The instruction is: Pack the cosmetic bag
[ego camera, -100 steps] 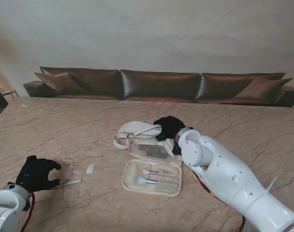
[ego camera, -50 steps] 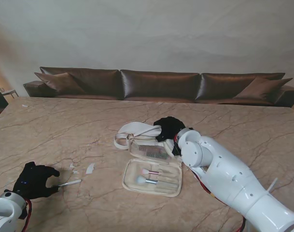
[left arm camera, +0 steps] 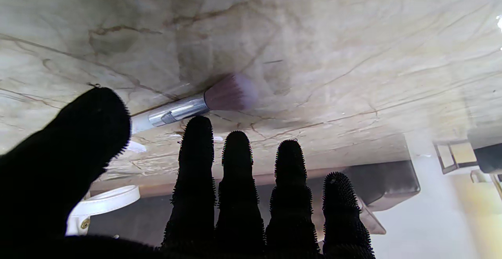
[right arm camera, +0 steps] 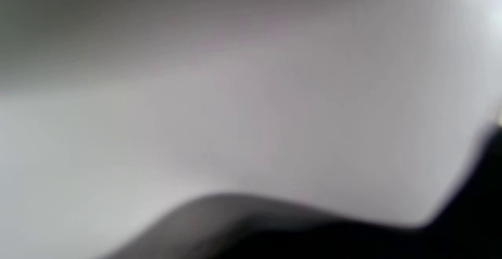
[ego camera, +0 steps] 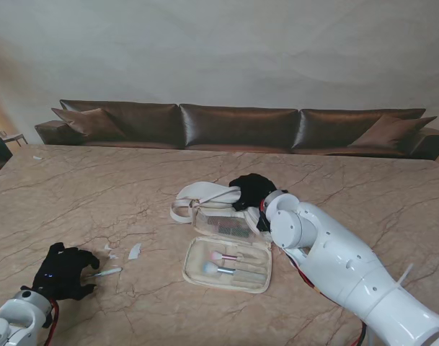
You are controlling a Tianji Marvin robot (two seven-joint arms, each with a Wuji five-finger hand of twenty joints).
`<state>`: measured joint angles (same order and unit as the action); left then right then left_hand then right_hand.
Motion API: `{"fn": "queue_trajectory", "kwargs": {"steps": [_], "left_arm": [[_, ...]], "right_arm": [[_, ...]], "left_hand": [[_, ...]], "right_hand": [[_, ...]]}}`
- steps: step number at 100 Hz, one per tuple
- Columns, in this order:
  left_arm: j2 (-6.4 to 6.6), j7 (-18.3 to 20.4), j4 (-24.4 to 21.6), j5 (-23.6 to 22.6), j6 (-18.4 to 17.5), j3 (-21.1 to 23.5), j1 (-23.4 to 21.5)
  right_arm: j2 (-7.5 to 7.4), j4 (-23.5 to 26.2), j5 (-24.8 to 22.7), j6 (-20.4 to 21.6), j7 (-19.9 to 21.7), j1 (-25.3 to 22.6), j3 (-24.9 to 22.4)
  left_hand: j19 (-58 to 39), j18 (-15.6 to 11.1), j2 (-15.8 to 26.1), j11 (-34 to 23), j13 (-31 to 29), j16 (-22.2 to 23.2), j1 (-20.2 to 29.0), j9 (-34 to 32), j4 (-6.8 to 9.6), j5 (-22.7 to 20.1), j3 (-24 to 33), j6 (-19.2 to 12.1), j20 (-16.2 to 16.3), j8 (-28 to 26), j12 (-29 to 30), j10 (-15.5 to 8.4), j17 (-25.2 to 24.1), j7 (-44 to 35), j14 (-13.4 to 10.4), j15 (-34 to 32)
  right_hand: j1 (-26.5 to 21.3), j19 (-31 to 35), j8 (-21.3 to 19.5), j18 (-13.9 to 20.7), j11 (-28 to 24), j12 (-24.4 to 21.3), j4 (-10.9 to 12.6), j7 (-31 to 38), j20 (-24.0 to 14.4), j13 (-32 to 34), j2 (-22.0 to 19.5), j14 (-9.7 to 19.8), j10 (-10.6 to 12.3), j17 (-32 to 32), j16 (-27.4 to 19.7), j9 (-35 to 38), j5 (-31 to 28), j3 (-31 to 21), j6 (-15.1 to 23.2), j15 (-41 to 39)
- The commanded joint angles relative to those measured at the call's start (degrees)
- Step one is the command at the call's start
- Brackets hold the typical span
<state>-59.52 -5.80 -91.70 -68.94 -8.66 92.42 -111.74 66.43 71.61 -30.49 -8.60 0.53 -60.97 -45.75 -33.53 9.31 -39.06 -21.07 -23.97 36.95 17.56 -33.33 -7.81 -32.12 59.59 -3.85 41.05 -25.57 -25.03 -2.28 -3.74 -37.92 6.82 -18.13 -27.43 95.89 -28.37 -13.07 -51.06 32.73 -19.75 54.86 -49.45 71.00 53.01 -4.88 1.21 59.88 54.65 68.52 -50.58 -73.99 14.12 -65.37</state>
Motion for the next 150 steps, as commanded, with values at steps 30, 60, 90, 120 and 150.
{"fn": "queue_trajectory", "kwargs": {"steps": [30, 60, 90, 120, 150], "left_arm": [[0.3, -0.6, 4.3, -1.0, 3.2, -3.8, 3.5], [0.66, 0.1, 6.9, -1.4, 3.9, -5.4, 5.6], [1.0, -0.4, 10.2, -2.0, 5.3, -7.2, 8.4], [1.19, -1.1, 12.5, -2.0, 6.4, -8.8, 9.7], [1.01, -1.1, 12.0, -1.1, 5.8, -8.2, 9.2]], "right_arm": [[0.36, 0.2, 0.3, 0.2, 0.3, 0.3, 0.4], [0.45, -0.3, 0.7, 0.3, 0.5, 0.7, 0.8], [0.93, -1.1, 1.5, 0.6, 0.1, 1.7, 2.0], [0.94, -1.2, 1.5, 0.7, 0.3, 2.0, 2.2], [1.01, -1.3, 1.8, 0.8, 0.2, 1.9, 2.3]], "left_hand": [[-3.2, 1.1, -6.1, -3.2, -0.5, 1.2, 13.8, -2.5, -8.82, -8.0, -0.7, -10.8, -1.5, -3.6, -2.7, -1.6, -0.6, -18.0, 0.9, -2.4], [-3.3, 1.1, -3.8, -3.5, -1.0, 1.1, 16.3, -4.5, -7.17, -14.9, 0.2, -10.1, -1.7, 9.1, -2.9, -2.3, -0.6, -15.8, 0.9, -2.7], [-4.0, 0.9, -3.0, -4.0, -1.5, 1.3, 17.3, -5.1, -7.0, -15.8, 1.0, -6.9, -1.6, 10.9, -3.0, -2.5, -0.4, -10.2, 0.6, -3.4], [-10.2, 0.4, -1.4, -7.2, -4.4, 2.7, 18.4, -9.1, -6.57, -21.2, 1.6, -9.0, -0.4, 12.5, -5.5, -4.4, -0.1, -16.5, 0.4, -5.8], [-10.4, 0.6, 3.2, -6.4, -4.9, 3.1, 11.4, -8.6, 0.63, -8.2, 7.4, -4.3, -3.2, 6.8, -5.9, -4.5, -0.4, 5.8, 0.2, -5.3]], "right_hand": [[-8.4, 2.5, -1.7, 0.5, 0.8, -0.2, 3.3, 5.9, 0.9, 3.8, -6.3, 0.1, 0.4, 1.9, -0.4, 1.6, -2.9, -5.7, 8.3, -2.7], [-8.4, 2.6, -1.7, 0.4, 0.8, -0.2, 3.3, 6.0, 0.9, 3.8, -6.3, 0.1, 0.4, 1.9, -0.4, 1.6, -3.1, -5.7, 8.3, -2.8], [-8.3, 2.7, -1.7, 0.5, 0.8, -0.2, 3.3, 6.1, 0.9, 3.8, -6.3, 0.1, 0.4, 1.9, -0.4, 1.6, -3.1, -5.8, 8.4, -2.8], [-8.4, 2.7, -1.7, 0.5, 0.8, -0.2, 3.3, 6.1, 1.0, 3.8, -6.3, 0.2, 0.4, 1.9, -0.4, 1.7, -3.0, -5.8, 8.4, -3.0], [-8.4, 2.7, -1.7, 0.5, 0.6, 0.0, 3.3, 6.0, 1.0, 3.8, -6.2, 0.2, 0.5, 1.9, -0.4, 1.6, -3.0, -5.8, 8.4, -3.0]]}}
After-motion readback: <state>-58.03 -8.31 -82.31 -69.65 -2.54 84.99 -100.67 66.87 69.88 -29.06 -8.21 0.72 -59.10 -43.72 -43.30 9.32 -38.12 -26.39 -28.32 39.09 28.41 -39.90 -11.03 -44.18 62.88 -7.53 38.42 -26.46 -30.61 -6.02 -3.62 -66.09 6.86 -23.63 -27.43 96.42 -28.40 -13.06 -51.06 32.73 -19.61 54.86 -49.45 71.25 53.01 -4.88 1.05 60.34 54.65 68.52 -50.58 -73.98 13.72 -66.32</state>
